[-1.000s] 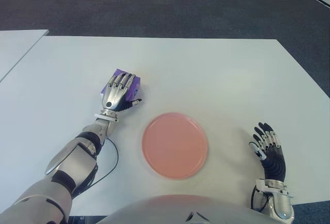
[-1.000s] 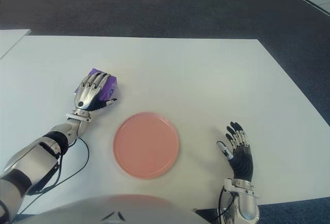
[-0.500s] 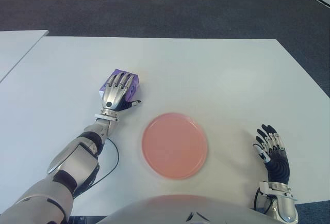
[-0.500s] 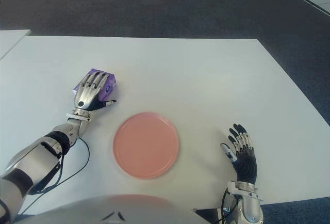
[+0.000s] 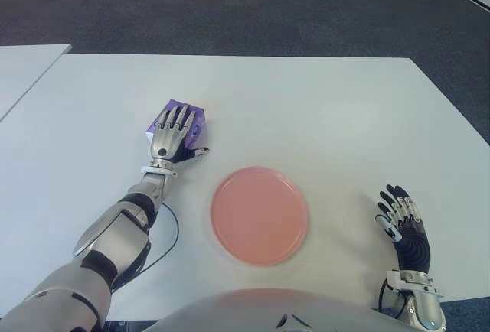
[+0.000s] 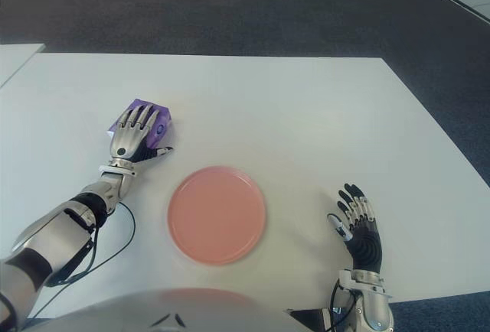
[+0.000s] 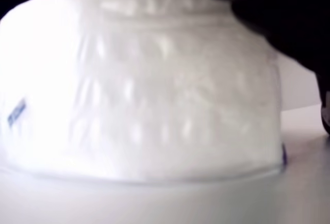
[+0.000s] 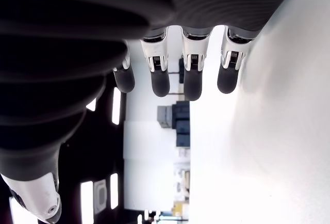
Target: Put the tissue paper into the plate.
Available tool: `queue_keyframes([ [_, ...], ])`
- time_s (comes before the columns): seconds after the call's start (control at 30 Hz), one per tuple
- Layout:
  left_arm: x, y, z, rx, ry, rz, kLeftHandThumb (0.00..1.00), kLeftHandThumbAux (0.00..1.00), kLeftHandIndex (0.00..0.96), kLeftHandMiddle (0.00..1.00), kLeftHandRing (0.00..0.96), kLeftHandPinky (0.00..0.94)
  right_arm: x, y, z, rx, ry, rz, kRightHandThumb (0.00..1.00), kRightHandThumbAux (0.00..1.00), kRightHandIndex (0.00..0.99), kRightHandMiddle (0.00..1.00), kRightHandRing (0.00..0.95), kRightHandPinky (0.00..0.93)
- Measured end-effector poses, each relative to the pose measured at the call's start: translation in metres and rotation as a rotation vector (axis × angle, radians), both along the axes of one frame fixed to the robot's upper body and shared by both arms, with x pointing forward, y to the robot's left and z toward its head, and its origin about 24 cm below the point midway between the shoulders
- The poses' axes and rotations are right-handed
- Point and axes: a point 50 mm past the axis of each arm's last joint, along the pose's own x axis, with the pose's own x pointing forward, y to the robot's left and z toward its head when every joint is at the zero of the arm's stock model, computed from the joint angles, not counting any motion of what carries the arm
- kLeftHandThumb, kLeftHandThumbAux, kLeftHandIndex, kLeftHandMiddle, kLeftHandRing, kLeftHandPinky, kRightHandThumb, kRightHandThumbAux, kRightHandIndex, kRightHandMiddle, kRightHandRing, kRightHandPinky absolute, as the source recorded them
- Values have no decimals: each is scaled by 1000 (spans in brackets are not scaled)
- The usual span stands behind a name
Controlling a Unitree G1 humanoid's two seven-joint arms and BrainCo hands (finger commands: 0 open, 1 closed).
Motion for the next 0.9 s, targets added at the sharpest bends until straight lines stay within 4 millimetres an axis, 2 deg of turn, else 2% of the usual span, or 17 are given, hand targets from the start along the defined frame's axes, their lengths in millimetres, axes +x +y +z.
queue_keyframes([
  [0.53, 10, 2, 2, -88, 105, 106, 63, 433, 51, 48, 28, 40, 0, -4, 0, 22, 4, 0, 79, 690, 115, 130, 124, 159],
  [0.9, 13, 3, 3, -96, 127, 130, 76, 434, 87, 81, 60, 81, 1, -5, 0, 24, 13, 6, 65, 669, 102, 117, 106, 133],
])
